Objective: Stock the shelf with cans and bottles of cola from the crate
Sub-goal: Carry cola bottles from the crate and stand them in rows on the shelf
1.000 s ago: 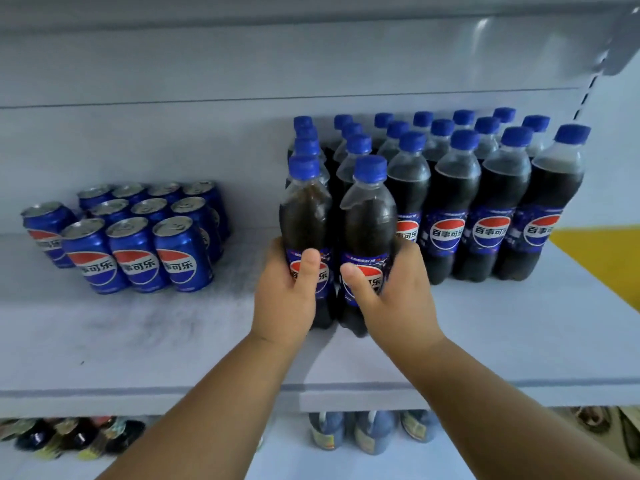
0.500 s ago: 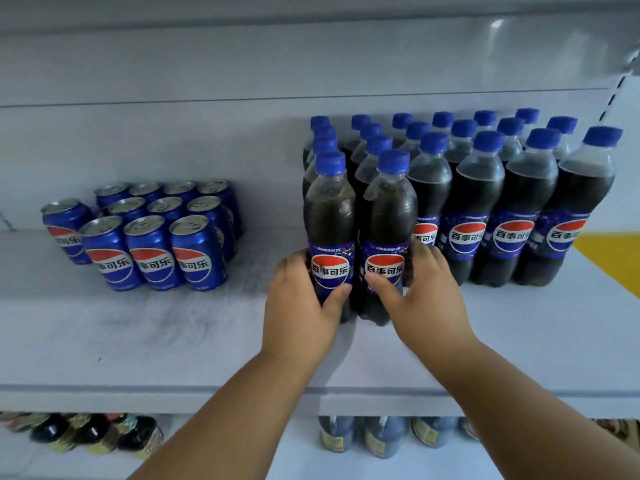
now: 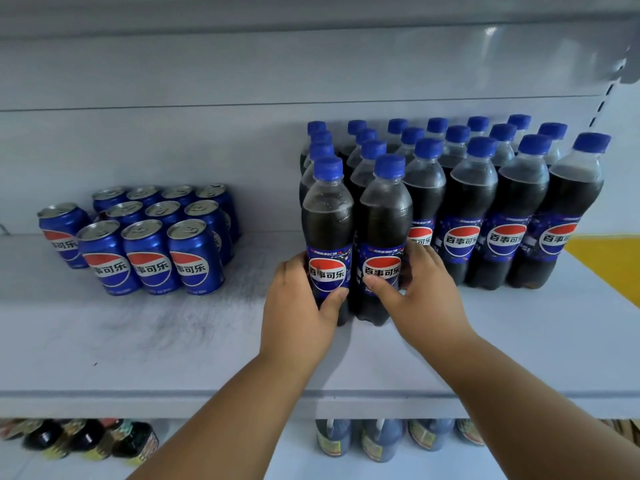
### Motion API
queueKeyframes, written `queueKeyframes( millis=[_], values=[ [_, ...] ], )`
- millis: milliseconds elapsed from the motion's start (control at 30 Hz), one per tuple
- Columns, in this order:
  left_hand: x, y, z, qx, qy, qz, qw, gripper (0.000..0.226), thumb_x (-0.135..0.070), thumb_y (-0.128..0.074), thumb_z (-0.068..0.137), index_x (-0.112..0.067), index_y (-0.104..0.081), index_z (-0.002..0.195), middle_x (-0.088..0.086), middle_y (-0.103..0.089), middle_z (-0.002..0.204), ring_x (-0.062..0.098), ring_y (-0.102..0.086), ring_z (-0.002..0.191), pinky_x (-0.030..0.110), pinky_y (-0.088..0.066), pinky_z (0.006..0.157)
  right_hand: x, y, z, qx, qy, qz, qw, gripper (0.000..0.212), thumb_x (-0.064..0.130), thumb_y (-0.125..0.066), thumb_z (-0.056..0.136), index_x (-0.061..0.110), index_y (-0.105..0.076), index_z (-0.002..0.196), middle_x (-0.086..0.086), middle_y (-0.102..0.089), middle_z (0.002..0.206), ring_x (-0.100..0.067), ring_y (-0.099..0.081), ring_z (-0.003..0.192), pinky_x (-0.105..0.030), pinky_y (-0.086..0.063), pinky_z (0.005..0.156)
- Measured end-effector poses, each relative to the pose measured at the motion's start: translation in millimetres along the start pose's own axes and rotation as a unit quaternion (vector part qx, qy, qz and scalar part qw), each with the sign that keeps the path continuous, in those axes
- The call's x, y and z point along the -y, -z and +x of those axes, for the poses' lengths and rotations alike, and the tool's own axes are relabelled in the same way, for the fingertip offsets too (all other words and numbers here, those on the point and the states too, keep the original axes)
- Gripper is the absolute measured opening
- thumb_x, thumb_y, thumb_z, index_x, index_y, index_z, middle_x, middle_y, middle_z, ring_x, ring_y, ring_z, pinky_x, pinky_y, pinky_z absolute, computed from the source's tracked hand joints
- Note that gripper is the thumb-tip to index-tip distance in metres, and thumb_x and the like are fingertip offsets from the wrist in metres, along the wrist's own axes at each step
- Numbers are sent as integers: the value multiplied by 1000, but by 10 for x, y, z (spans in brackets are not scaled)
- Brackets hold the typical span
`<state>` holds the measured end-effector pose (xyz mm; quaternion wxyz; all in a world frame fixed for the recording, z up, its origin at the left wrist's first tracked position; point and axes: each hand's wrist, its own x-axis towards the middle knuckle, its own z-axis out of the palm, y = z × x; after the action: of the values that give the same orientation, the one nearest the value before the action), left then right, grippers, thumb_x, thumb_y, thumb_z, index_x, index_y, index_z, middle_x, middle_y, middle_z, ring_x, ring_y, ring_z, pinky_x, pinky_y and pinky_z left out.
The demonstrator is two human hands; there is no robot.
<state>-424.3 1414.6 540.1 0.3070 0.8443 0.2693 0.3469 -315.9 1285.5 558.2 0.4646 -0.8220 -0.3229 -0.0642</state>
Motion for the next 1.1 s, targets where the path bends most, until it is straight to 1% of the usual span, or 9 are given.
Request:
queueKeyframes(
  millis=[300,433,500,567,633,800,967,1033,1100],
  values=[
    [13,2,10,0,-3,6,1000,61,-35,-76,83,-23,-47,136,-1,-55,124,7,-48,103,23,-41,83,72,-15,-33,-13,-17,-4,1000,58,33,-79,83,23,-54,135,14,-44,114,-4,-50,107,-18,-36,88],
    [4,19,18,-2,0,11,1000,60,-35,-75,83,-23,-48,136,-1,-56,125,9,-50,107,25,-39,83,80,-19,-24,-10,-18,-10,1000,57,35,-78,84,25,-54,135,13,-48,117,5,-40,101,-14,-33,86],
    [-29,7,1,-14,4,19,1000,59,-34,-75,84,-23,-48,135,0,-56,124,12,-51,109,25,-38,82,87,-8,-20,-4,-18,-6,1000,55,34,-77,85,24,-54,134,11,-50,120,3,-42,101,-13,-32,86],
    [-54,-9,-14,-29,9,28,999,57,-34,-75,84,-22,-49,133,1,-56,123,16,-52,111,25,-38,82,90,-2,-11,5,-15,3,1000,55,32,-77,85,21,-54,134,6,-53,126,-6,-52,109,-18,-37,90],
    [-69,-18,-25,-41,16,35,998,57,-35,-76,83,-21,-49,132,2,-56,122,18,-52,112,26,-38,82,92,7,-1,17,-10,6,1000,53,31,-76,86,20,-55,134,4,-54,128,-13,-54,116,-21,-39,93],
    [-102,-18,-46,-44,26,42,998,59,-36,-75,83,-20,-49,134,3,-56,124,19,-53,113,26,-40,83,77,1,7,24,-12,3,1000,54,32,-76,86,21,-53,135,4,-54,130,-14,-52,121,-23,-40,96],
    [-90,0,-23,-32,19,34,999,62,-34,-77,83,-19,-48,136,4,-55,126,19,-53,115,25,-40,86,87,-18,-18,21,-17,8,1000,66,34,-74,88,21,-46,145,2,-51,139,-16,-48,130,-29,-41,107],
    [-165,-13,-72,-56,22,42,997,69,-33,-78,81,-15,-45,138,7,-53,128,21,-49,121,26,-38,91,103,18,-54,18,-20,17,999,75,38,-75,86,21,-39,149,1,-48,140,-16,-46,133,-34,-41,112],
    [-311,-37,-175,-125,16,45,991,72,-29,-78,80,-7,-43,138,14,-51,131,25,-43,124,29,-35,99,118,116,-104,6,-13,30,999,81,40,-76,85,22,-34,151,2,-45,140,-15,-45,134,-38,-41,112]
  ],
)
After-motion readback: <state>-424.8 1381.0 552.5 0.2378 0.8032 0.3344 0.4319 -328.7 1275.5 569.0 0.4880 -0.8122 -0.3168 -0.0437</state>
